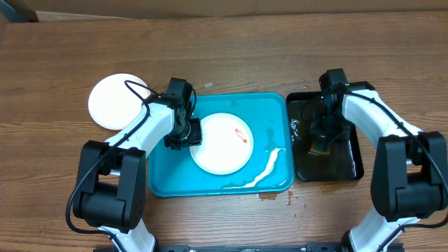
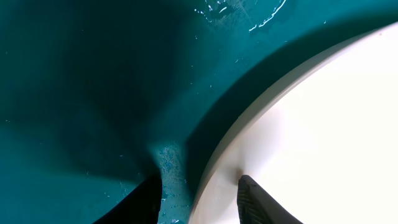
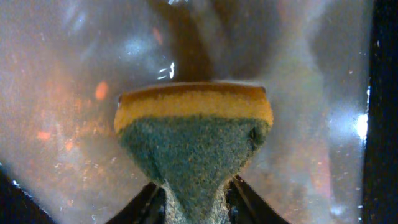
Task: Clean dirty plates on tray and stack at the side
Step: 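Dip the sponge in the black tray water with the right gripper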
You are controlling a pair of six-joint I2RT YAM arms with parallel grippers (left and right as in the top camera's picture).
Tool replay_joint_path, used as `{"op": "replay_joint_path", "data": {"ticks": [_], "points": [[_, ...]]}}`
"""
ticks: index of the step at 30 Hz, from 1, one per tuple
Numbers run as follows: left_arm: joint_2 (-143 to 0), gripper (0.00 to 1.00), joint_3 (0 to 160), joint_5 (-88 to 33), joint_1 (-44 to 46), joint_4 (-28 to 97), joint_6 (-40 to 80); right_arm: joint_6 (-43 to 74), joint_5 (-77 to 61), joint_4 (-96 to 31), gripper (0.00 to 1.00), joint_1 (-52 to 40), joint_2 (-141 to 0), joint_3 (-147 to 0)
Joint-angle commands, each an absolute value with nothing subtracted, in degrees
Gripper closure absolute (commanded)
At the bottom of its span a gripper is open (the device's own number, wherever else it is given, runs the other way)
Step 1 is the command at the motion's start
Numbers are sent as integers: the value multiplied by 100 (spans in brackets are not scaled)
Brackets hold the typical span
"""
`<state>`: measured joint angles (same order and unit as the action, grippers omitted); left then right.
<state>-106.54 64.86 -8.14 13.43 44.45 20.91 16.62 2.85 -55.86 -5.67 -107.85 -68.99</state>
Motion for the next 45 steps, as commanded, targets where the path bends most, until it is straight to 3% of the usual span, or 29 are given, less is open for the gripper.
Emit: {"op": "replay_joint_path", "data": {"ticks": [1,2,18,20,23,26,29,31,33,36,39,42,45], "points": [[-10753,59,6438,-753,1352,4431,2147,1767,287,-5513,88,-578,-10739,-6871],[-10753,58,6438,-753,1352,4431,2145,1767,287,-5513,96,-578,-10739,-6871],[-10753,56,6438,-753,1352,4427,2344,1551,755,-7043,96,-626,-10737,-8307],[-10753,56,6438,-753,1352,4425,2342,1737,598,-7015,96,-626,-10737,-8322],[-10753,55,6438,-753,1352,4414,2342,1061,464,-7061,96,-666,-10737,-8322],[-10753,56,6438,-753,1352,4414,2344,1831,799,-7067,96,-652,-10739,-8322],[-10753,56,6438,-753,1352,4410,2342,1000,235,-6980,96,-703,-10739,-8322],[-10753,56,6438,-753,1352,4410,2342,1656,1090,-7063,96,-701,-10739,-8322],[-10753,56,6438,-753,1352,4412,2342,2215,845,-6971,96,-674,-10739,-8322],[-10753,56,6438,-753,1352,4407,2342,1181,290,-6901,96,-714,-10739,-8322],[-10753,57,6438,-755,1352,4412,2344,2265,1026,-6958,96,-657,-10739,-8322],[-10753,56,6438,-755,1352,4412,2344,1120,-78,-6834,96,-685,-10739,-8322],[-10753,57,6438,-755,1352,4414,2390,1627,655,-6960,96,-701,-10739,-8322]]}}
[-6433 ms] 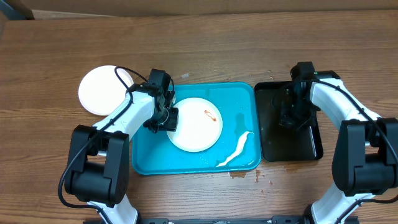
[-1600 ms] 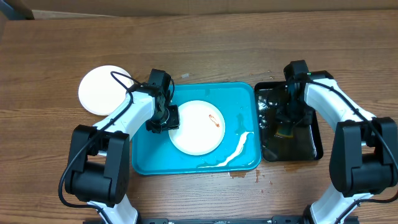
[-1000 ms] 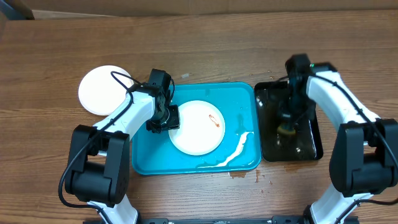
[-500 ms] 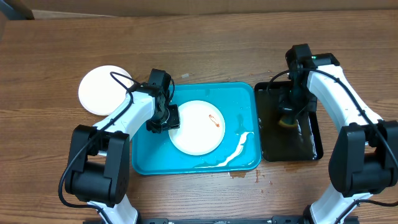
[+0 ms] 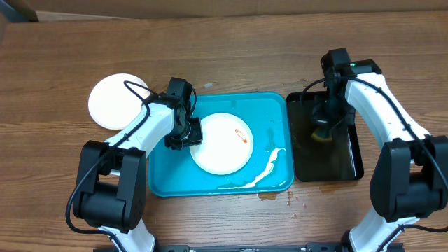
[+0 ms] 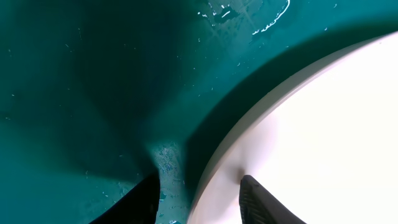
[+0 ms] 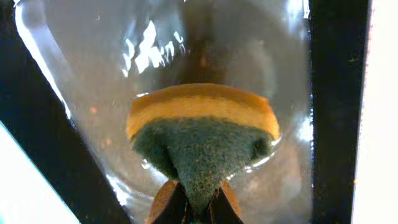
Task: Clean dirty plates on tray and stack at the side
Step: 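Dip the sponge in the black tray water with the right gripper, then scrub the white plate with the sponge in the right gripper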
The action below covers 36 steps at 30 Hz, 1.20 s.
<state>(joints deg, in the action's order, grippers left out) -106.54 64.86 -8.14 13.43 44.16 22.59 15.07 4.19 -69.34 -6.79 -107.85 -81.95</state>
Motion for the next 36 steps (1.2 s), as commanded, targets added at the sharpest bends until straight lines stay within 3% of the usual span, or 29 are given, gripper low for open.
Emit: {"op": "replay_joint_path", "data": {"ticks": [1,3,6,7,19,29,36], "points": [[-10753,59,6438,-755,1352,4418,2429,1763,593,-6925,96,-690,-10739,-8322],[-10753,66,6438,-755,1354,4412,2458,1577,390,-6869,96,-692,-10739,-8322],[-10753,92,6438,-755,1352,4412,2491,1406,395,-6897,96,-711,-10739,-8329],[-10753,96,6438,-753,1352,4414,2491,1409,395,-6901,96,-711,-10737,-8355],[-10753,96,6438,-753,1352,4418,2491,1291,395,-7915,96,-1039,-10739,-9601],[-10753,96,6438,-753,1352,4405,2488,1192,541,-6613,96,-2735,-10739,-9607],[-10753,96,6438,-753,1352,4410,2486,878,2307,-5564,96,-3942,-10768,-9417]]}}
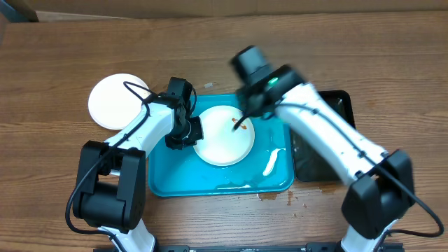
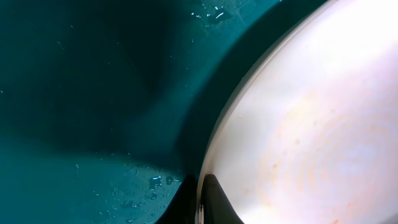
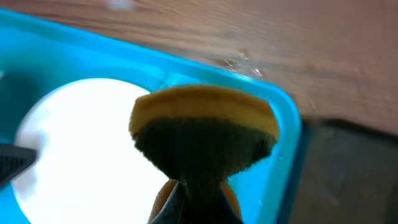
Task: Clean dirty plates on tray and stack at the side
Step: 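Scrub the white plate with the sponge in the right gripper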
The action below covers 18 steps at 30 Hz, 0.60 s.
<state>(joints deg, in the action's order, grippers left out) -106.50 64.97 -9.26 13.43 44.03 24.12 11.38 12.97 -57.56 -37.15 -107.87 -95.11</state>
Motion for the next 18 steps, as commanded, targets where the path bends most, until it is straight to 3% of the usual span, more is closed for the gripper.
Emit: {"op": "replay_joint_path", "data": {"ticks": [1,18], "points": [[-10753,96,6438,-753,1352,4412,2486,760,2408,-5454,96,-4051,-10790,-9367],[-10753,96,6438,-753,1352,4412,2486,145,2126,-5221,96,-4300,-12108,-9299]]}}
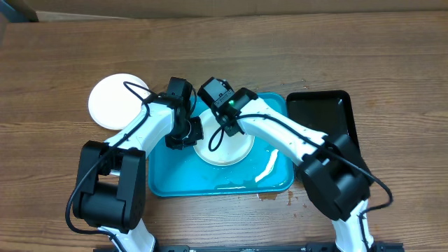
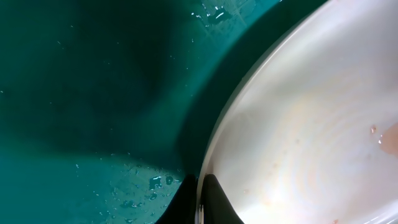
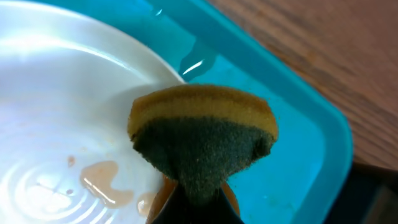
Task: Clean dirty plates on tray and stack at the side
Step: 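Scrub the white plate with the sponge in the right gripper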
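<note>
A dirty white plate (image 1: 241, 148) lies in the blue tray (image 1: 168, 178). My left gripper (image 1: 187, 133) is shut on the plate's left rim; in the left wrist view its tips (image 2: 200, 200) pinch the rim of the plate (image 2: 298, 137). My right gripper (image 1: 215, 141) is shut on a yellow and green sponge (image 3: 202, 134) above the plate's left part. The plate (image 3: 68, 93) carries a brownish wet smear (image 3: 102, 180) beside the sponge. A clean white plate (image 1: 115, 101) sits on the table to the left.
A black tray (image 1: 325, 129) of dark water stands right of the blue tray. A white streak (image 1: 266, 168) lies in the blue tray's right part, and small spills (image 1: 269, 197) mark the table at its front edge. The right arm spans the tray.
My right gripper with the sponge has moved from the plate's far right part to its left part, closer to it. The red stain no longer shows; a brownish smear does. The left grip is unchanged.
At first the sponge was in the black tray's water in my right gripper, and my left fingers stood open astride the plate's rim. Then the sponge was held above the water. Later the left gripper was shut on the rim and the sponge over the plate, where it is now.
</note>
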You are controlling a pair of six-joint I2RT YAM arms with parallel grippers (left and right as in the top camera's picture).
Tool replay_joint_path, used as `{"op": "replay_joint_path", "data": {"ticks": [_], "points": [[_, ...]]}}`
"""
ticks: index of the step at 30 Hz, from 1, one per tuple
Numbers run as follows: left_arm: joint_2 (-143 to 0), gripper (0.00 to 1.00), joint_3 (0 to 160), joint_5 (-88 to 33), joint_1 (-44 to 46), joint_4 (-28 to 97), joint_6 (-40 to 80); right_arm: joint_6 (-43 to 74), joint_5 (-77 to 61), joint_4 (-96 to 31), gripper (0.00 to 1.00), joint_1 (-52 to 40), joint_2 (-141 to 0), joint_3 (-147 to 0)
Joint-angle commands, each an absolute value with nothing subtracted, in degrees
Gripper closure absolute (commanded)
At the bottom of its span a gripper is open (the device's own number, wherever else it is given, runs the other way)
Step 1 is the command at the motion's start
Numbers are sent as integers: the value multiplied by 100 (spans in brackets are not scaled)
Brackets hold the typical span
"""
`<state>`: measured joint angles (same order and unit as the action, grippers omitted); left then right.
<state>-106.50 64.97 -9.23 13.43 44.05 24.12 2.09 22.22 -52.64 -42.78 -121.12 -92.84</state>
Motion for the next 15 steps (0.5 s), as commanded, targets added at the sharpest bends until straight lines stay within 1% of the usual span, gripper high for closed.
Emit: {"op": "replay_joint_path", "data": {"ticks": [1,15], "points": [[-10753,96,6438,-753,1352,4412,2486,145,2040,-5210,96,-4303,-12140,-9299],[-10753,96,6438,-753,1352,4442,2486,318,1870,-5275,96,-4117,-12873,-9297]]}}
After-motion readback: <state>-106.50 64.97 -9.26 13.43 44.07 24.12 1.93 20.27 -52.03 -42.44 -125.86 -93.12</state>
